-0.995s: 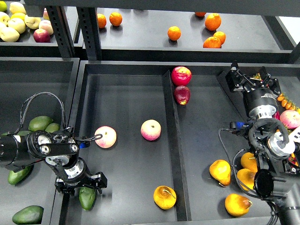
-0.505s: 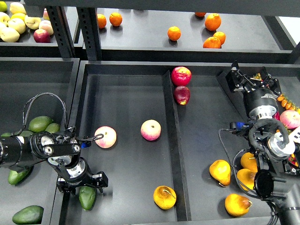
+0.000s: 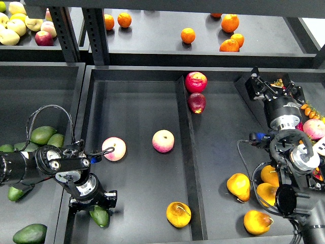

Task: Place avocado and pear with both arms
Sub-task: 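Lower the open left gripper over the dark green avocado, then close the left gripper around the green avocado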

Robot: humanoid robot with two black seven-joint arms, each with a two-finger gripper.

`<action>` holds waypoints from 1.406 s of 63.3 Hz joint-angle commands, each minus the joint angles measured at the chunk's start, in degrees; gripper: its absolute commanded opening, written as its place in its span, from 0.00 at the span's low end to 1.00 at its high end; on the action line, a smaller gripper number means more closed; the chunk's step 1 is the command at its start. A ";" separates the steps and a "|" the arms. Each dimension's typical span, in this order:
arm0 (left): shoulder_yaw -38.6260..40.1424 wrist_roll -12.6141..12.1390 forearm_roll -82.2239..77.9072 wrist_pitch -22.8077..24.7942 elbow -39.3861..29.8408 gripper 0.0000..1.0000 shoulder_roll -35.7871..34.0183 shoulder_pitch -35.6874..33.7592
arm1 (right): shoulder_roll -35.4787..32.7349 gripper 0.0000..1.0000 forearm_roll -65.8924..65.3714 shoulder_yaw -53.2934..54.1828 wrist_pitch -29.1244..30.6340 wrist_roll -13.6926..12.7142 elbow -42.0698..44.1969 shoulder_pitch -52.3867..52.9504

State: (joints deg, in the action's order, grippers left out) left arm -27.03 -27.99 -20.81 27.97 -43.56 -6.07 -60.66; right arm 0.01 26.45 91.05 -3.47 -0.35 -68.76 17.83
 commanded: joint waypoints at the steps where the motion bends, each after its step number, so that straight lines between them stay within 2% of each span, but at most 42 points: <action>1: 0.05 -0.01 0.41 0.03 -0.21 0.35 0.00 -0.07 | -0.01 1.00 0.00 0.00 -0.04 0.00 -0.06 -0.08; 72: 0.93 -0.01 5.42 0.03 -2.85 0.27 1.32 -6.49 | -0.01 1.00 0.00 -0.26 0.84 0.00 0.03 -1.57; 80: 0.32 -0.01 5.34 0.03 -2.85 0.40 1.32 -6.49 | -0.01 1.00 0.00 -0.35 0.84 0.00 0.03 -1.66; 83: 0.32 -0.01 5.07 0.03 -2.85 0.54 1.32 -6.58 | -0.01 1.00 0.00 -0.35 0.84 0.00 0.03 -1.66; 84: 0.23 -0.01 4.90 0.03 -2.85 0.65 1.32 -6.58 | -0.01 1.00 0.00 -0.35 0.84 0.00 0.03 -1.66; 86: 0.14 -0.01 4.90 0.03 -2.85 0.74 1.41 -6.66 | -0.01 1.00 0.00 -0.44 0.84 0.00 0.03 -1.75; 89: 0.05 -0.01 4.90 0.03 -2.85 0.80 1.32 -7.02 | -0.01 1.00 0.00 -0.44 0.84 0.00 0.03 -1.75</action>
State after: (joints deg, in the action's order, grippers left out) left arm -26.74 -28.00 -15.68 28.01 -46.41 -4.76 -67.19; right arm 0.00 26.46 90.70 -2.64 -0.35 -68.73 16.18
